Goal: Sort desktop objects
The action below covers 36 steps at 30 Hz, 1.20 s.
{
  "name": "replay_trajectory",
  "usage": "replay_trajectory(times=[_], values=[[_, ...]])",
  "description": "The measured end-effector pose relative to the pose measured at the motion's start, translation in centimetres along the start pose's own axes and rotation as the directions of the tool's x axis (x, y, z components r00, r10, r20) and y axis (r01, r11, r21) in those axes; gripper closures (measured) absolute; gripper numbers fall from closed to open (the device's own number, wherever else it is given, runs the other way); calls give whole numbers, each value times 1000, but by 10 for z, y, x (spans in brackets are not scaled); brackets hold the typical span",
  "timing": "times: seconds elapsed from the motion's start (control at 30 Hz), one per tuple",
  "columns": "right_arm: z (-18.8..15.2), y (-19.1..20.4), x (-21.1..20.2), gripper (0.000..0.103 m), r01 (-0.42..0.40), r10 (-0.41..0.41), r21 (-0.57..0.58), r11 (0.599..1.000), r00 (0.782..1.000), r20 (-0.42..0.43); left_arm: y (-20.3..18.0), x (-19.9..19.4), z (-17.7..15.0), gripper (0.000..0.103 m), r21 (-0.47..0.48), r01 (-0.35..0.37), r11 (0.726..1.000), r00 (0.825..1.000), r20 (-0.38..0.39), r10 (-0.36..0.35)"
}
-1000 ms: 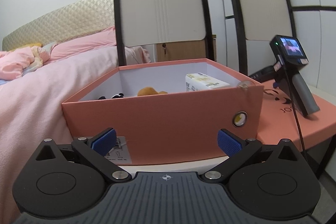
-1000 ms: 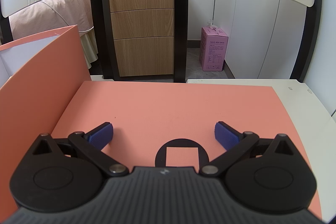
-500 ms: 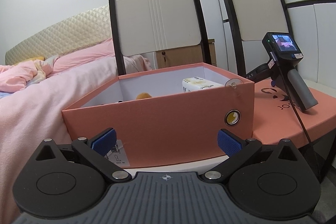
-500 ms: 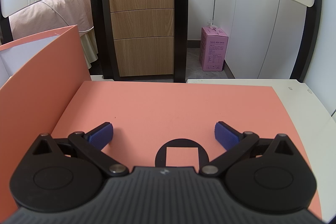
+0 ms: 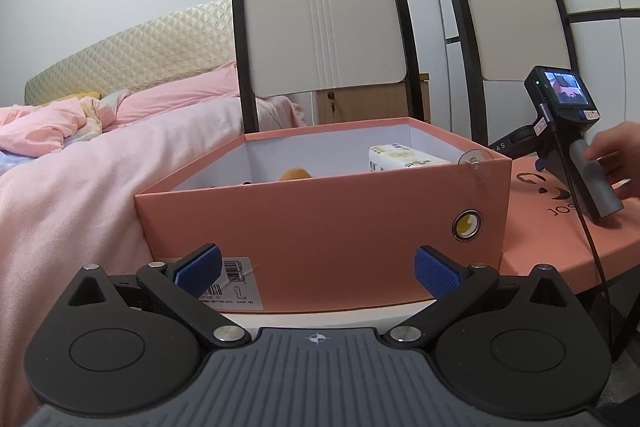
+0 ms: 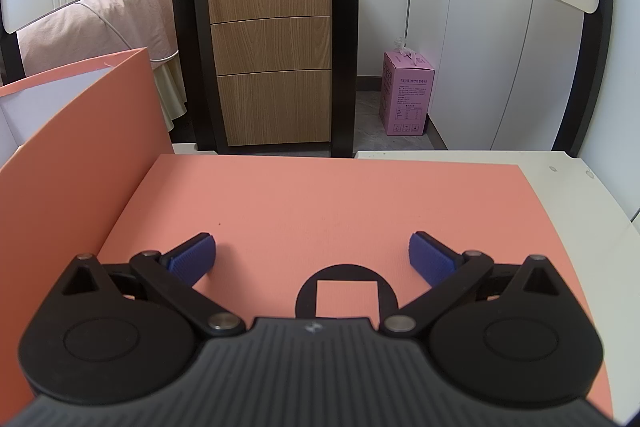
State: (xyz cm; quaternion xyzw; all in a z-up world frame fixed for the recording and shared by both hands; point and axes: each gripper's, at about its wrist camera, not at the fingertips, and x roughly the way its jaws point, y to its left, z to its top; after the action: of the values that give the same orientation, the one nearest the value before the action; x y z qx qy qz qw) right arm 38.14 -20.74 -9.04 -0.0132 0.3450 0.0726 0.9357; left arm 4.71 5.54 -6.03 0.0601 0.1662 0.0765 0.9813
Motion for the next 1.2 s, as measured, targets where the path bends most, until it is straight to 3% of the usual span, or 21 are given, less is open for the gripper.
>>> replay_trajectory(times=[0.6, 0.77, 0.97, 1.2], values=[[2, 1, 0, 0, -11, 11, 1, 1000, 1000, 3, 5, 0, 0, 0, -30, 12, 999, 1000, -9, -13], [1, -11, -45, 0, -46, 36, 63, 997, 988, 152, 3, -3, -1, 0, -27, 19, 999, 1000, 0, -19], [-17, -5, -129, 0, -76, 64, 27, 997, 944, 325, -2, -5, -1, 0, -22, 26, 999, 1000, 11, -25], [-76, -10, -213, 0, -110, 77, 56, 992, 905, 420, -4, -12, -2, 0, -39, 37, 999, 998, 53, -35]])
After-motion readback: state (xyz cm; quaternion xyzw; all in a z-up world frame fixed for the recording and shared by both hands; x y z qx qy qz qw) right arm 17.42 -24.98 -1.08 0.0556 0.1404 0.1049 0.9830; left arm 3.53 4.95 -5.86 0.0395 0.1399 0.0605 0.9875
